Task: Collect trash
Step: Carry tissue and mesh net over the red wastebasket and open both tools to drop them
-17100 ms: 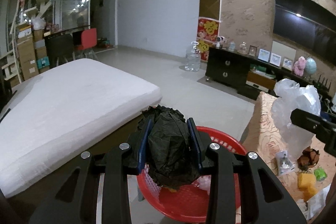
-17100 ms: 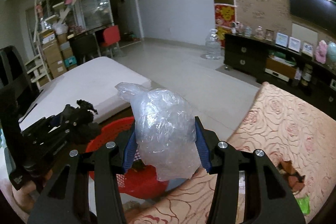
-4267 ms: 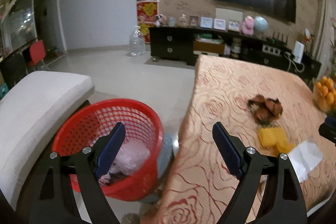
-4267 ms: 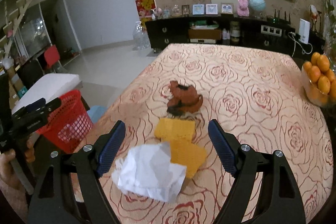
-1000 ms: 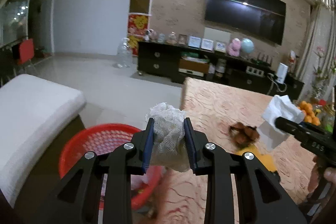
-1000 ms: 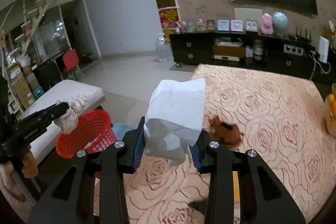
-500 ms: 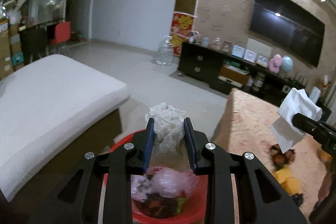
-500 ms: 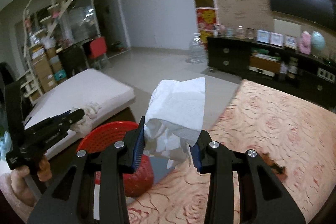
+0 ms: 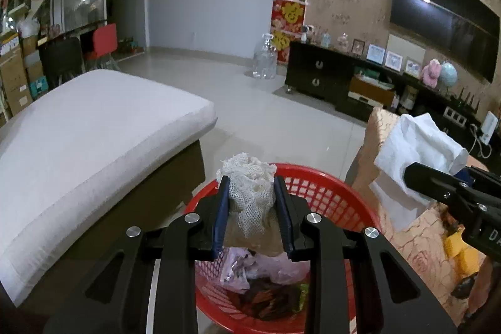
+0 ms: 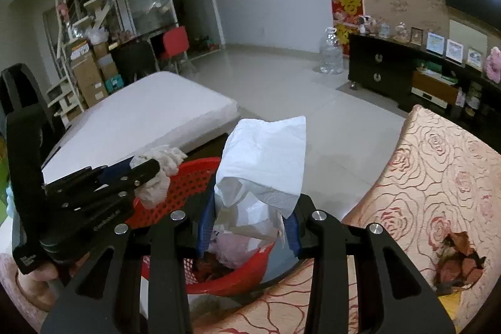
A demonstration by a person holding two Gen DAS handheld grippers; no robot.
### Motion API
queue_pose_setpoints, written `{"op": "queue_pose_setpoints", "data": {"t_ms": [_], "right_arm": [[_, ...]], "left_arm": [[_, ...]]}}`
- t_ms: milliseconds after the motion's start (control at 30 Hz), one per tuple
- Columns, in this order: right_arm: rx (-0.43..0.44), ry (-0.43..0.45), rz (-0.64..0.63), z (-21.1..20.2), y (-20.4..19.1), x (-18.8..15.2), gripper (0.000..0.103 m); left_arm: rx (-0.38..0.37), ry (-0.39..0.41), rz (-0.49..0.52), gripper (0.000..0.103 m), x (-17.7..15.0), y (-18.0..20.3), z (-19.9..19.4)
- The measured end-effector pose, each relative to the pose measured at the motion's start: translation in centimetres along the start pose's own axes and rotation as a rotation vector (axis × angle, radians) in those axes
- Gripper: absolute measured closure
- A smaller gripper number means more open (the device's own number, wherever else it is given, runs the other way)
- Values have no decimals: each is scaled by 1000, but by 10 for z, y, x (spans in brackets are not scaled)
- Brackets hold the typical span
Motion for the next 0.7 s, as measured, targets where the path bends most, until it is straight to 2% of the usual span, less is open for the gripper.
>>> {"op": "queue_pose_setpoints", "data": {"t_ms": [533, 700], "right_arm": [[36, -81, -38, 38, -17, -17, 66], [48, -110, -46, 46, -24, -25, 64]], "left_arm": [[9, -105, 5, 76, -24, -7, 29], [-3, -128, -13, 72, -26, -7, 32]]}}
Point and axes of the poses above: each gripper's, at about its wrist camera, not at the fingertips, and z roughly the way its jaws point, y to its right, x to its top, the point moved 8 cm from there along z, roughly the way its jaws point, and after that the axes turned 1 degree about -z, right-handed, at the moved point
